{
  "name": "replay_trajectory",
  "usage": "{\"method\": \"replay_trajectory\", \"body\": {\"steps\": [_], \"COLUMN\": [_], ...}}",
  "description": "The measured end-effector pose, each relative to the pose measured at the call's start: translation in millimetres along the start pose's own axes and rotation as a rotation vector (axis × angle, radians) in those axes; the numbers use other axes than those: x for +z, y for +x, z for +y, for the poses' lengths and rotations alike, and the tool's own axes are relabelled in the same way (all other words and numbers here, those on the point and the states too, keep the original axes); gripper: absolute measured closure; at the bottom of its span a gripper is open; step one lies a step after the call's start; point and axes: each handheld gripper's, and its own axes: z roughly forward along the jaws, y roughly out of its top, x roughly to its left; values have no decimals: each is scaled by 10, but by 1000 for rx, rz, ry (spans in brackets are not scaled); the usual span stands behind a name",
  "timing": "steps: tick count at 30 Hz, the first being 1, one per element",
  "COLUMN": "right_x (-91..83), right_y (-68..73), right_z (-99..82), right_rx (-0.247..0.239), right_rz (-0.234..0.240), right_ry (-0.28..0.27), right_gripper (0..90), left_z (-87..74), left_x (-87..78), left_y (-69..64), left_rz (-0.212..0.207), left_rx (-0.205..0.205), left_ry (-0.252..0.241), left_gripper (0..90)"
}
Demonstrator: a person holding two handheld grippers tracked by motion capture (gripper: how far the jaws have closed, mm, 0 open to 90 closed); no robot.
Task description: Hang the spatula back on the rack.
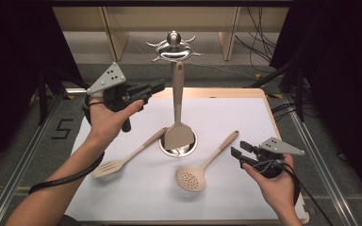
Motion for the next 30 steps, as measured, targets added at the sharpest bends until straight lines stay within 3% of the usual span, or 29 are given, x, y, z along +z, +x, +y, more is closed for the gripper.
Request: {"method": "replay_trajectory", "body": {"steps": [1, 2, 3, 6, 7, 11, 13, 15, 17, 18, 21, 30], "right_x": [-8, -15, -24, -20, -33, -21, -14, -15, -13, -3, 23, 7], "right_y": [2, -25, -28, -30, -11, -43, -3, 9, 9, -8, -22, -6], "right_z": [5, 6, 2, -27, -29, -44, -48, -46, -46, -47, -45, -44], "right_rx": [6, -36, -41, -33, -3, -51, -3, 5, 1, -24, -40, -21], "right_rz": [6, -8, -20, -12, -4, -15, 2, 1, -2, -6, 0, 2], "right_ry": [-2, -3, -11, -20, -1, -4, 8, 12, 21, 13, -3, 21], "right_gripper": [549, 549, 549, 550, 550, 551, 551, 551, 552, 551, 551, 551], "left_z": [26, 69, 93, 166, 189, 245, 267, 285, 299, 305, 306, 308], "left_x": [4, 10, 16, 38, 46, 53, 56, 53, 41, 33, 23, 37], "left_y": [0, -1, 0, -10, -19, -37, -34, -15, 10, 26, 86, 180], "left_rz": [-5, 0, 4, 11, 13, 22, 34, 38, 43, 46, 34, 106], "left_rx": [-10, -14, -13, -15, -13, -3, 3, 0, -5, -7, -47, -21], "left_ry": [-9, -19, -25, -47, -52, -69, -75, -80, -87, -91, -102, -106], "left_gripper": [896, 896, 896, 896, 896, 896, 897, 897, 897, 897, 897, 898]}}
